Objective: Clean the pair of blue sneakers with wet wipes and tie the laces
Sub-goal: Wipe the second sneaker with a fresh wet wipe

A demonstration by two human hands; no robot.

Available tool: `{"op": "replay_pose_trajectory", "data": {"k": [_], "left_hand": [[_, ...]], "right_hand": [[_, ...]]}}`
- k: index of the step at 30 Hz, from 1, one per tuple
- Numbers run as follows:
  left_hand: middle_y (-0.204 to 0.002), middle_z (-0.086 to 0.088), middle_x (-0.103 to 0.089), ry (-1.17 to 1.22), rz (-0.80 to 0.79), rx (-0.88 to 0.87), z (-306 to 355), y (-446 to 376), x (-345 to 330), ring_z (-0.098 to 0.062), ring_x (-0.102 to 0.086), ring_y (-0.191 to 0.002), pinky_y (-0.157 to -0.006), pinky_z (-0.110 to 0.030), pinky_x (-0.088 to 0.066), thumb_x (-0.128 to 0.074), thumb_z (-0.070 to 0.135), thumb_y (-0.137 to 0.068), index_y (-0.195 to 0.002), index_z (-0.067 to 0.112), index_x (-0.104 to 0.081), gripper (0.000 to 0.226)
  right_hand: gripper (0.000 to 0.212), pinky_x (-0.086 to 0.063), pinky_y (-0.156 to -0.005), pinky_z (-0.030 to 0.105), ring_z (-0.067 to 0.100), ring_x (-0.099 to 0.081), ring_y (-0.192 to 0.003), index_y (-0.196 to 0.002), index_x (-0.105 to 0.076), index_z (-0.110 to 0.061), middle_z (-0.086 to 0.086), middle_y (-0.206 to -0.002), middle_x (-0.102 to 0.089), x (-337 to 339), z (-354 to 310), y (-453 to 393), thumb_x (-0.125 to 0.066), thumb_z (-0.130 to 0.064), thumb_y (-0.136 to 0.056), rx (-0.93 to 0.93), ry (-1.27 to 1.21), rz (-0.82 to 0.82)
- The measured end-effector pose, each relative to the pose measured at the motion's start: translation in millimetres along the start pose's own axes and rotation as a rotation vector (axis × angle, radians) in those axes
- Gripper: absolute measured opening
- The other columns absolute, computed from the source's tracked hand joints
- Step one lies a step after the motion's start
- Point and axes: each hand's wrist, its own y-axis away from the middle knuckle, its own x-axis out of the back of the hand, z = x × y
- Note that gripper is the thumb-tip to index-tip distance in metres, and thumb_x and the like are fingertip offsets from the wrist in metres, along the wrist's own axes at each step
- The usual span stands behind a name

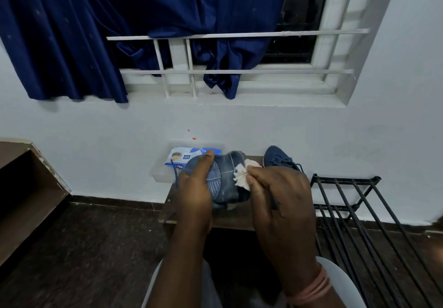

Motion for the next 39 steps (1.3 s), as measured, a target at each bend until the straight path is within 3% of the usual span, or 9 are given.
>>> {"op": "replay_pose_trajectory", "data": {"k": [4, 9, 12, 15, 19, 23, 25, 33, 39], "left_hand": [[-0.099, -0.013, -0.077, -0.188, -0.033, -0.139, -8.7, 4.3, 11.1, -0.034, -0.074, -0.097, -0.092, -0.056, -0.056, -0.076, 0.055, -0.068, -0.102, 0.011, -0.074, 0.056], [-0.086, -0.012, -0.076, -0.334, -0.224, -0.281, -11.9, 19.0, 21.2, -0.033, -0.074, -0.085, -0.08, -0.056, -0.059, -0.071, 0.048, -0.072, -0.09, 0.012, -0.074, 0.04], [-0.075, -0.004, -0.074, -0.36, -0.309, -0.327, -12.6, 27.2, 21.0, -0.025, -0.072, -0.076, -0.069, -0.043, -0.057, -0.068, 0.046, -0.073, -0.078, 0.022, -0.075, 0.025], [-0.074, -0.01, -0.071, -0.314, -0.29, -0.389, -14.3, 22.5, 28.1, -0.036, -0.069, -0.074, -0.069, -0.05, -0.057, -0.069, 0.04, -0.077, -0.074, 0.01, -0.07, 0.03], [-0.077, -0.016, -0.063, -0.079, -0.217, -0.351, -13.0, 8.4, 42.0, -0.032, -0.063, -0.073, -0.063, -0.035, -0.049, -0.077, 0.037, -0.07, -0.085, -0.016, -0.057, 0.058], [-0.063, 0.0, -0.06, -0.111, -0.349, -0.365, -7.0, 15.3, 39.5, -0.023, -0.058, -0.059, -0.057, -0.031, -0.044, -0.068, 0.027, -0.075, -0.063, 0.013, -0.065, 0.019], [-0.059, 0.009, -0.058, -0.106, -0.398, -0.385, -3.3, 21.8, 36.9, -0.013, -0.056, -0.054, -0.053, -0.025, -0.043, -0.064, 0.026, -0.075, -0.057, 0.019, -0.064, 0.019], [-0.065, -0.004, -0.059, -0.04, -0.373, -0.337, -7.5, 15.7, 40.4, -0.026, -0.058, -0.063, -0.058, -0.031, -0.045, -0.065, 0.024, -0.075, -0.065, 0.011, -0.066, 0.017], [-0.062, 0.003, -0.059, -0.102, -0.429, -0.375, -8.0, 18.1, 34.5, -0.019, -0.056, -0.058, -0.057, -0.03, -0.043, -0.064, 0.024, -0.077, -0.061, 0.017, -0.066, 0.017]], "right_hand": [[0.013, -0.039, -0.084, 0.033, 0.019, -0.051, -0.092, -0.103, -0.073, -0.023, -0.006, -0.096, -0.061, 6.9, 2.1, -1.7, -0.067, -0.016, -0.094, -0.009, 0.13, -0.165], [0.017, -0.045, -0.079, 0.036, 0.015, -0.06, -0.083, -0.085, -0.074, -0.023, -0.007, -0.086, -0.068, 5.5, 10.0, -27.8, -0.059, -0.022, -0.094, -0.182, 0.013, -0.34], [0.016, -0.044, -0.063, 0.025, 0.003, -0.063, -0.072, -0.082, -0.077, -0.022, -0.011, -0.076, -0.07, -0.2, 18.1, -50.0, -0.064, -0.024, -0.092, -0.425, -0.116, -0.504], [0.017, -0.042, -0.057, 0.016, -0.003, -0.064, -0.068, -0.081, -0.078, -0.023, -0.015, -0.072, -0.071, 7.3, 13.2, -50.2, -0.066, -0.026, -0.093, -0.483, -0.206, -0.519], [0.01, -0.05, -0.065, 0.022, 0.007, -0.064, -0.069, -0.086, -0.078, -0.028, -0.008, -0.08, -0.074, 21.6, -3.3, -32.0, -0.07, -0.026, -0.091, -0.486, -0.35, -0.473], [0.014, -0.05, -0.066, 0.022, 0.006, -0.067, -0.072, -0.089, -0.08, -0.024, -0.01, -0.08, -0.075, 11.0, 14.6, -42.2, -0.068, -0.017, -0.093, -0.493, -0.338, -0.513], [0.015, -0.053, -0.071, 0.027, 0.01, -0.07, -0.077, -0.09, -0.08, -0.021, -0.01, -0.083, -0.076, 1.5, 29.0, -51.5, -0.067, -0.015, -0.094, -0.507, -0.319, -0.576], [0.013, -0.038, -0.06, 0.009, -0.006, -0.057, -0.061, -0.082, -0.076, -0.025, -0.021, -0.068, -0.067, 6.4, 18.4, -68.8, -0.07, -0.024, -0.093, -0.281, -0.231, -0.794], [0.016, -0.049, -0.078, 0.019, -0.001, -0.067, -0.084, -0.088, -0.076, -0.026, -0.016, -0.087, -0.073, 9.3, 22.4, -68.6, -0.069, -0.012, -0.093, -0.28, -0.315, -0.815]]}}
